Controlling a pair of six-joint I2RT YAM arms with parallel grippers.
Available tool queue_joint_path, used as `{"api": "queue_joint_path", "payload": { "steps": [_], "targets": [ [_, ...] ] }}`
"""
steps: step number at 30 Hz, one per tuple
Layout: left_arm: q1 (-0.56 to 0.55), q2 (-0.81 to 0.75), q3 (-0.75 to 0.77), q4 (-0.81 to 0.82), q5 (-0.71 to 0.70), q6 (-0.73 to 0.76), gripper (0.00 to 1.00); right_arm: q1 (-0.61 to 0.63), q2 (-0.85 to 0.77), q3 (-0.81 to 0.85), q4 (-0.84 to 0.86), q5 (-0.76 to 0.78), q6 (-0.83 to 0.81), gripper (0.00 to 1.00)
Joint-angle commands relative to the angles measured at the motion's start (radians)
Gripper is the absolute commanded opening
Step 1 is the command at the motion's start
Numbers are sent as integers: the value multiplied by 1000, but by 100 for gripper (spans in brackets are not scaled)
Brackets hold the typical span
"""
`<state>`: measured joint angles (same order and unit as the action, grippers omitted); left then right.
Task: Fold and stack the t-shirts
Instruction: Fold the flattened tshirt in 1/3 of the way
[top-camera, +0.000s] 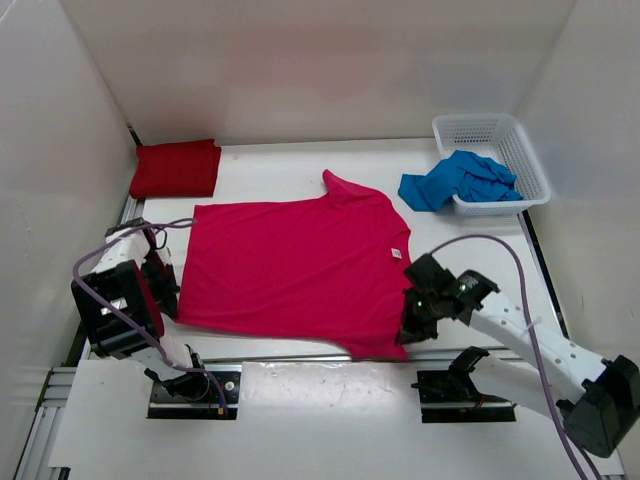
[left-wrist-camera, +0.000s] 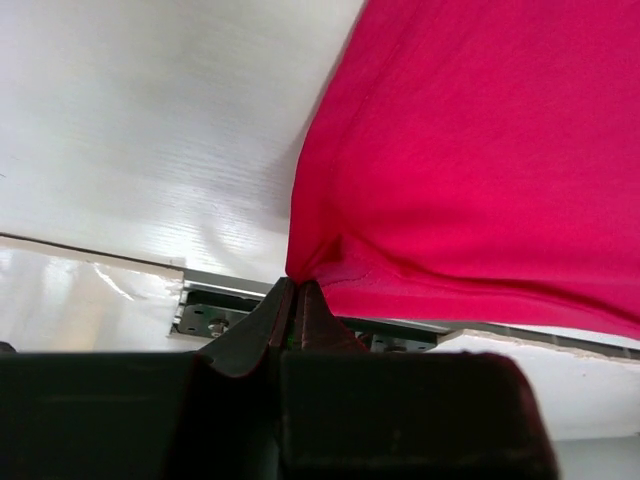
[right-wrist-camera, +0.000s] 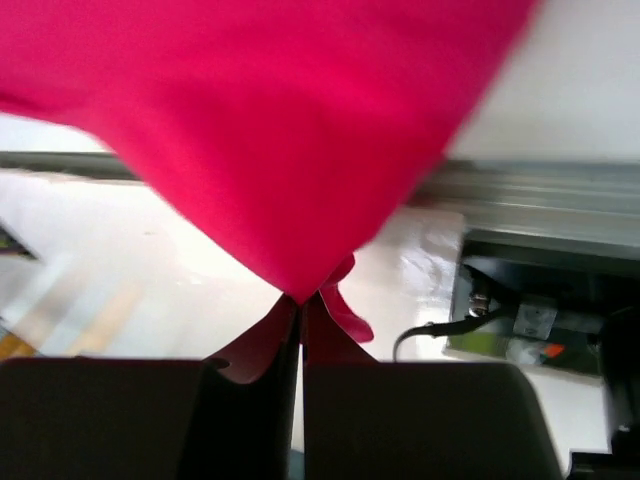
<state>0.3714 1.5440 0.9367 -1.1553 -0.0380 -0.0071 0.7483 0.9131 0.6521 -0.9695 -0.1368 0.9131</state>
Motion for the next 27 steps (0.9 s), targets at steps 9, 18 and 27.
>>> {"api": "queue_joint_path", "payload": {
  "steps": [9, 18, 27],
  "targets": [
    [-49, 166, 298, -27, 72, 7, 10, -306, 476, 392, 116, 8, -488, 0],
    [-169, 261, 355, -7, 39, 7, 12, -402, 771, 613, 127, -11, -628, 0],
    [-181, 295, 387, 39, -28, 7, 12, -467, 877, 679, 118, -1, -655, 0]
  ]
}}
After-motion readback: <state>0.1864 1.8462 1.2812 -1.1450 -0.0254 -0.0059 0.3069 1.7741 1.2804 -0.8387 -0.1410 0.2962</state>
